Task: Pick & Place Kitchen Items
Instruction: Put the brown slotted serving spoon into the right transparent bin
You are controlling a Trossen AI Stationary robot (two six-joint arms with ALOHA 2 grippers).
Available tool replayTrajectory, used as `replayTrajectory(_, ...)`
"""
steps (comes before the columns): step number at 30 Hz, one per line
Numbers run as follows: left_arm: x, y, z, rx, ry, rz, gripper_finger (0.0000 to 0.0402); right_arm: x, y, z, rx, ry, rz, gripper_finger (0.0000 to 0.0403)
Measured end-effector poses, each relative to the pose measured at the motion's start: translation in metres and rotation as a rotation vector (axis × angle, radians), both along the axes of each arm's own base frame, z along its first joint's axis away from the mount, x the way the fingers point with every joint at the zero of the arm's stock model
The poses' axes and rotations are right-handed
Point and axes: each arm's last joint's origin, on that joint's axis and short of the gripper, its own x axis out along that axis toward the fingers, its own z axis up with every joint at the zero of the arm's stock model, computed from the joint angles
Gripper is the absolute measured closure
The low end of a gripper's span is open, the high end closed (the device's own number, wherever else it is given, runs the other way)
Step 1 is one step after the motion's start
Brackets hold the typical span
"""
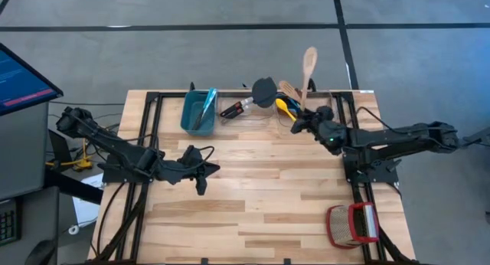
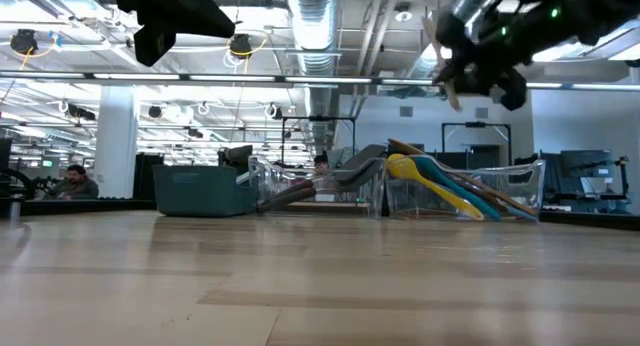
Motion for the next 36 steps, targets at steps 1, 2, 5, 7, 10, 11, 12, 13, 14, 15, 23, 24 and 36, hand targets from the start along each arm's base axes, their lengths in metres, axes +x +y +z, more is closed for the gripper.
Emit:
replayTrajectory(1,0.000,0.000,0.000,0.000,0.000,0.000,0.0398,0.001,0.002,0.004,0.025,-0.079,0.017,0.0325)
replayTrajectory(2,0.000,0.000,0.000,0.000,0.000,0.000,0.0398,0.002,0.004,0.007,0.047,-0.144,0.026,0.0325)
replayTrajectory(5,0.000,0.000,0.000,0.001,0.000,-0.001,0.0398,0.006,0.010,0.008,0.130,-0.287,0.049,0.0325)
replayTrajectory(7,0.000,0.000,0.000,0.002,0.001,-0.002,0.0398,0.010,0.015,0.003,0.197,-0.345,0.057,0.0325)
replayTrajectory(10,0.000,0.000,0.000,0.002,0.001,-0.002,0.0398,0.018,0.025,-0.004,0.245,-0.389,0.077,0.0325)
replayTrajectory(11,0.000,0.000,0.000,0.003,0.002,-0.002,0.0398,0.020,0.028,-0.006,0.254,-0.406,0.066,0.0325)
replayTrajectory(12,0.000,0.000,0.000,0.003,0.003,-0.004,0.0398,0.021,0.032,-0.008,0.261,-0.434,0.047,0.0325)
replayTrajectory(13,0.000,0.000,0.000,0.001,0.006,-0.009,0.0398,0.022,0.035,-0.008,0.267,-0.469,0.026,0.0325)
replayTrajectory(14,-0.001,0.000,0.000,-0.002,0.009,-0.016,0.0398,0.022,0.038,-0.008,0.272,-0.507,0.005,0.0325)
replayTrajectory(15,-0.001,0.000,0.000,-0.008,0.012,-0.028,0.0398,0.023,0.042,-0.008,0.279,-0.538,-0.014,0.0325)
replayTrajectory(23,-0.002,-0.001,0.001,0.011,0.026,-0.090,0.0399,0.024,0.065,-0.012,0.285,-0.553,0.015,0.0325)
replayTrajectory(24,-0.002,-0.001,0.001,0.034,0.031,-0.098,0.0399,0.025,0.067,-0.010,0.280,-0.527,0.046,0.0325)
replayTrajectory(36,0.015,0.029,0.015,0.053,-0.110,0.026,0.0375,0.035,0.083,0.013,0.013,-0.057,0.244,0.0325)
